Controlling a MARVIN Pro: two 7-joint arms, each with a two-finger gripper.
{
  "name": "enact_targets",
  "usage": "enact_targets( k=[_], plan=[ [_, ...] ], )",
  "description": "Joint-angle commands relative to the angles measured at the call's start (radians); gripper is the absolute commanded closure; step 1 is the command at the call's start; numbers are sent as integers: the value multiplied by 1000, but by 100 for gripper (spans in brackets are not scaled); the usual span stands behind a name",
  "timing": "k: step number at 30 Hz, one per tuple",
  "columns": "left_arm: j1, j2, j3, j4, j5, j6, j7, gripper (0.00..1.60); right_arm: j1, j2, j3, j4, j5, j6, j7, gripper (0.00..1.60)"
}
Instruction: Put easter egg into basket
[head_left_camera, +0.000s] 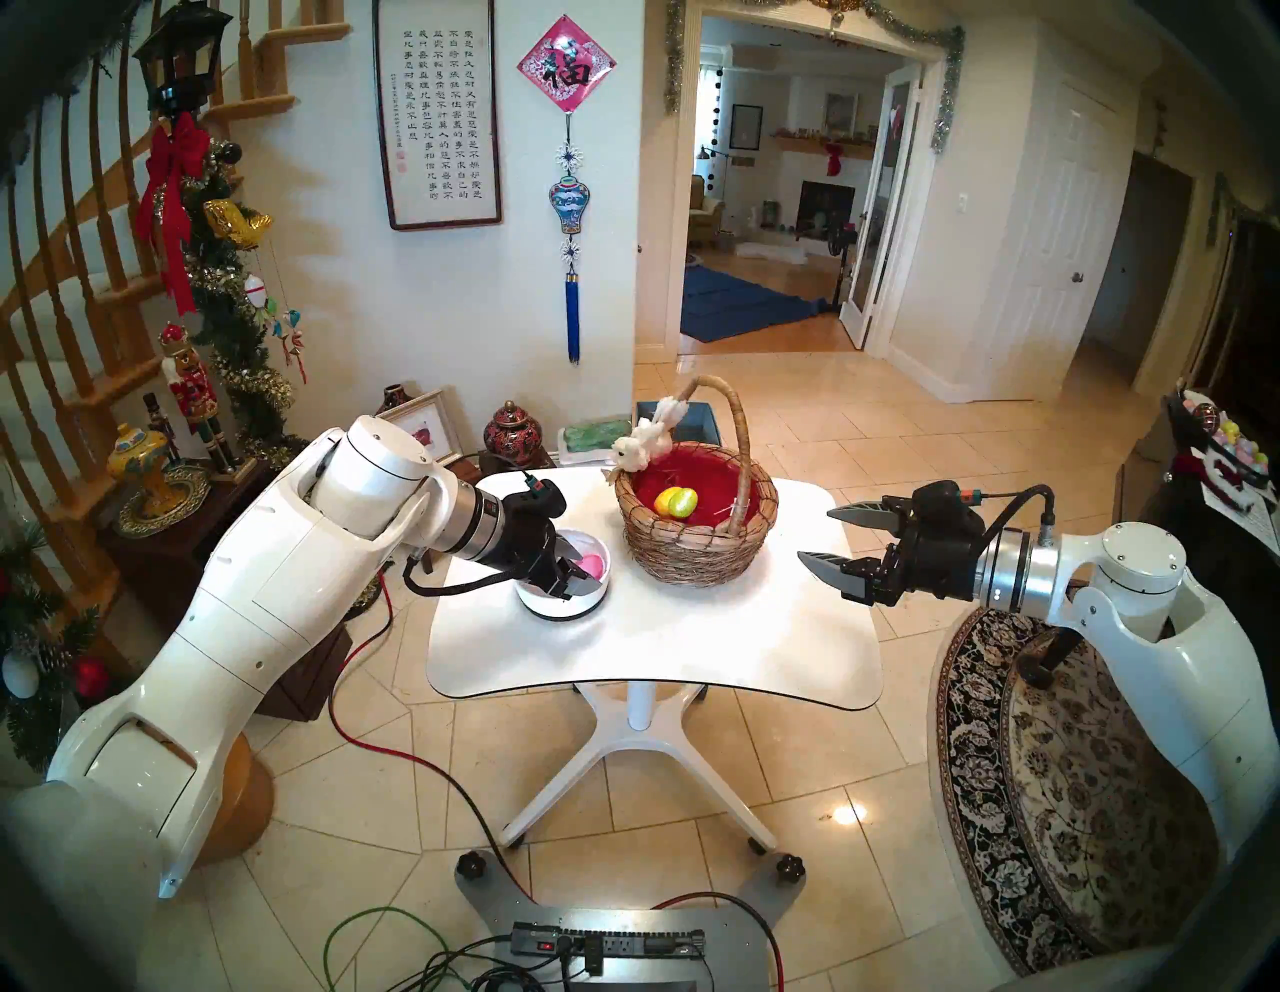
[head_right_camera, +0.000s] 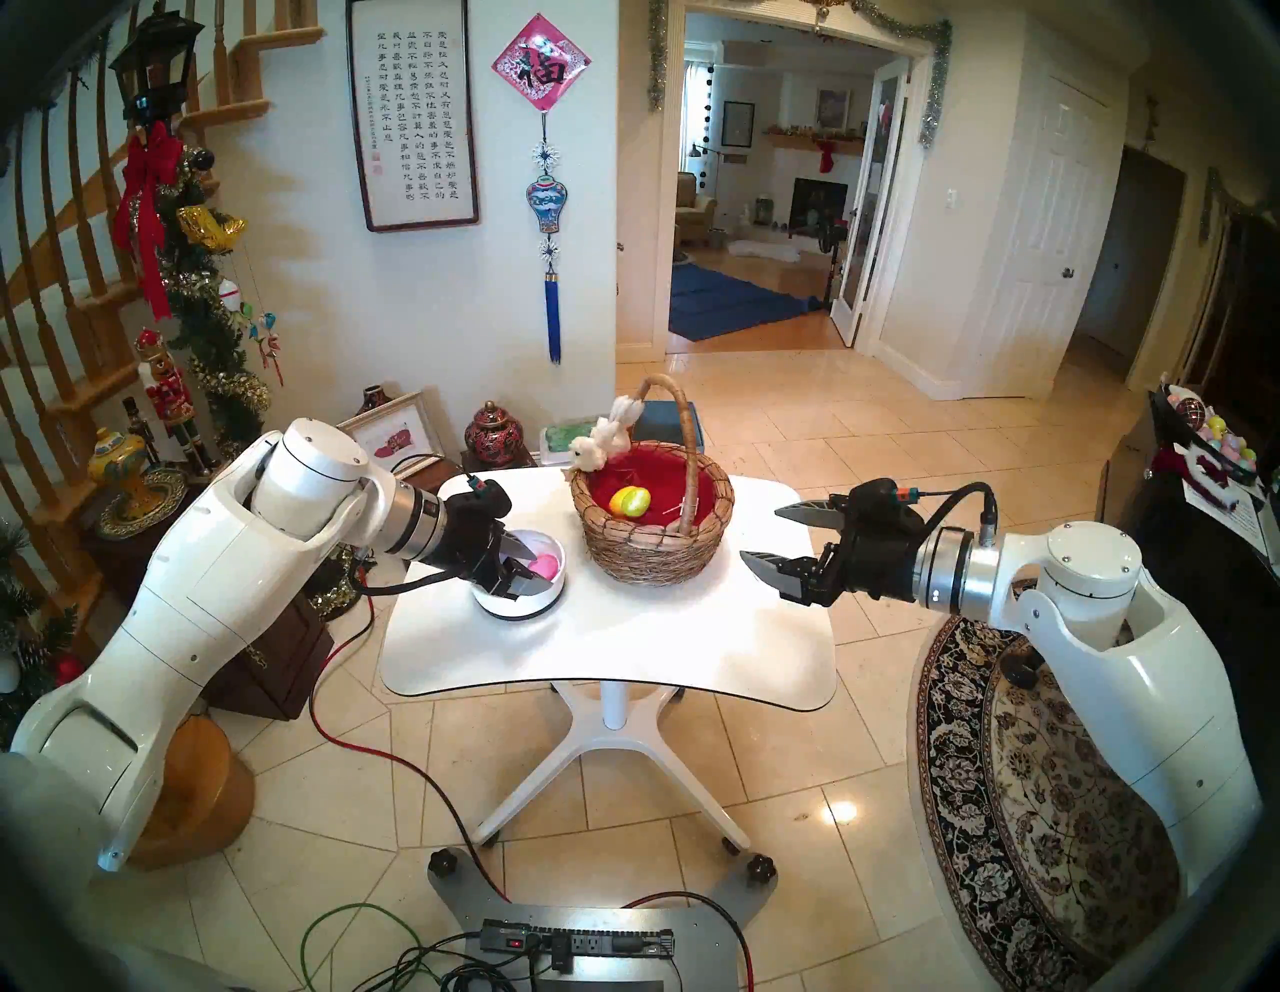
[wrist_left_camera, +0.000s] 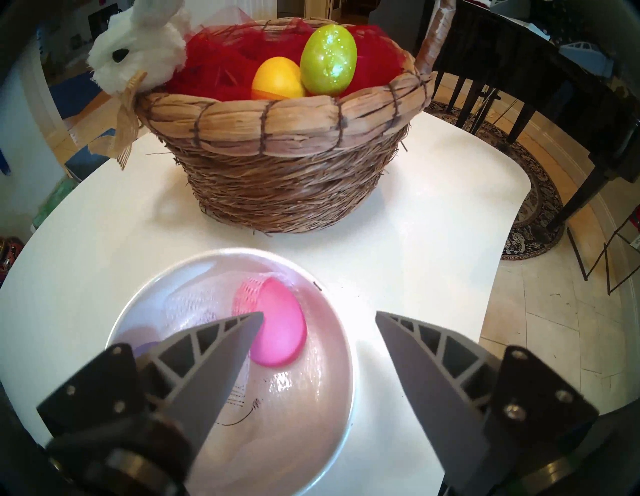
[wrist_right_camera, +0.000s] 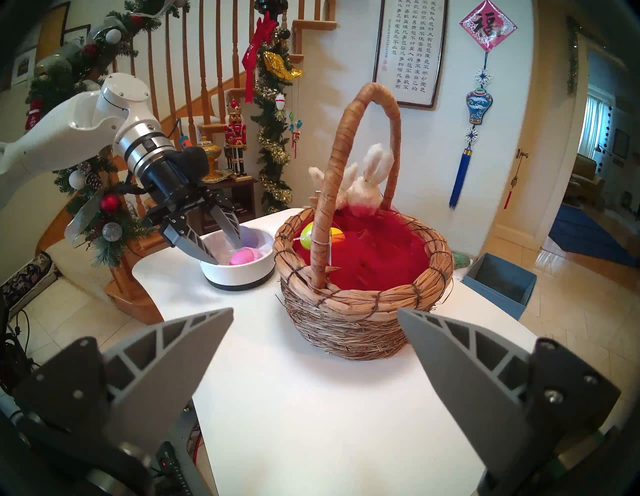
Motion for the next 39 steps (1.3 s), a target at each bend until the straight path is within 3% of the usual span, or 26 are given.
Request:
enact_targets(
  k=[1,39],
  plan=[
    [-17,-4,-3,-9,4,-6,3,33,0,3,6,-2,-2,-2,1,0],
    [-21,-16,-1,10,21,-2,-5,33,0,5,5,-2,0,-3,0,0]
  ],
)
